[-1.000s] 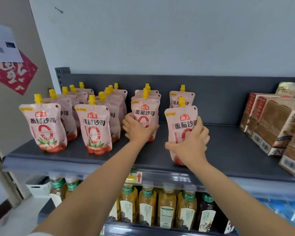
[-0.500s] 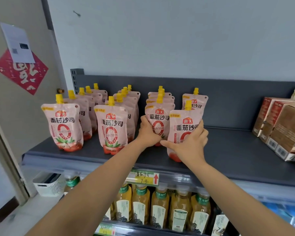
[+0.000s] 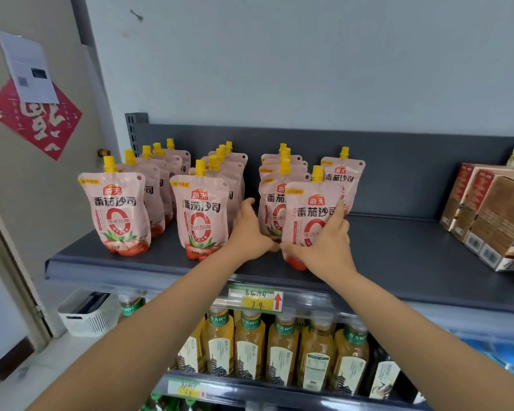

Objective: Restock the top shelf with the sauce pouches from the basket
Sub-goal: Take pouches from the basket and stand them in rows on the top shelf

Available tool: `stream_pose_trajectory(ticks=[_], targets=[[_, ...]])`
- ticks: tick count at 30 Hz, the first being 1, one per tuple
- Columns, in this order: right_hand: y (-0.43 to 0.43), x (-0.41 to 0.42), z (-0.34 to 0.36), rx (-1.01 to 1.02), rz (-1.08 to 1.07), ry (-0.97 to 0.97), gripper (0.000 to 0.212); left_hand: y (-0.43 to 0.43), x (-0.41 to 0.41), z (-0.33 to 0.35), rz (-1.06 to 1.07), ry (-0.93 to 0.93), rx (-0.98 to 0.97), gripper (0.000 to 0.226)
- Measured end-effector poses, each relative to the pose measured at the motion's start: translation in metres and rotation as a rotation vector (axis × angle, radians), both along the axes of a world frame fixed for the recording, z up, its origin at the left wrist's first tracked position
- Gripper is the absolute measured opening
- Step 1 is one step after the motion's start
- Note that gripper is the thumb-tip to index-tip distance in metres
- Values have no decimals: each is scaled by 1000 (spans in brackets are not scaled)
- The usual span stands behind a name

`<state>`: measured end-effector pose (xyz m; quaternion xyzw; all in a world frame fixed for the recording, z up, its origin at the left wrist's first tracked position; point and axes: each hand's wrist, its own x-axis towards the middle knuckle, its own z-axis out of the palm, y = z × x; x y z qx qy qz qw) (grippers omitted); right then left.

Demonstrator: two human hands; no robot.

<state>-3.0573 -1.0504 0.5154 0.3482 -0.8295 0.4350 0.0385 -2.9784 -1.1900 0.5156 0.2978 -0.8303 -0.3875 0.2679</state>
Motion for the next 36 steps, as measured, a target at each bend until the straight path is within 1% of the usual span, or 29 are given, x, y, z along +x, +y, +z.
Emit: stream_pose_trajectory(ticks=[4,8,11,13,17,20,23,26,28,30,33,36], targets=[[-22,18,4,36,-99,44,137,6,23,-2,-36,41,-75,101],[-38,31,4,43,-156,81,135,19,42,-4,-87,76,-208,95],[-41,34,2,10,-134,92,133,28,49,-8,-74,106,-317,92],[-37,35,-1,-30,-85,97,128,33,52,-11,-58,119,-423,90],[-7,27,-5,-90,-15,135,105,46,54,-21,16,64,-691,87],[38,11,-4,-80,-88,312,81,69,48,-25,17,51,-849,79],[101,-5,-8,-83,-197,478,62,109,33,-28,-54,90,-919,76],[176,-19,-24,-60,-263,532,50,162,11,-42,-212,128,-1004,71],[225,-26,-45,-25,-294,490,44,201,-5,-62,-326,127,-1033,70],[268,-31,-74,53,-329,415,42,239,-20,-89,-429,78,-1018,71],[321,-41,-129,239,-342,195,43,288,-39,-142,-558,-79,-954,73],[359,-54,-188,443,-341,-44,45,318,-52,-204,-616,-282,-893,75]])
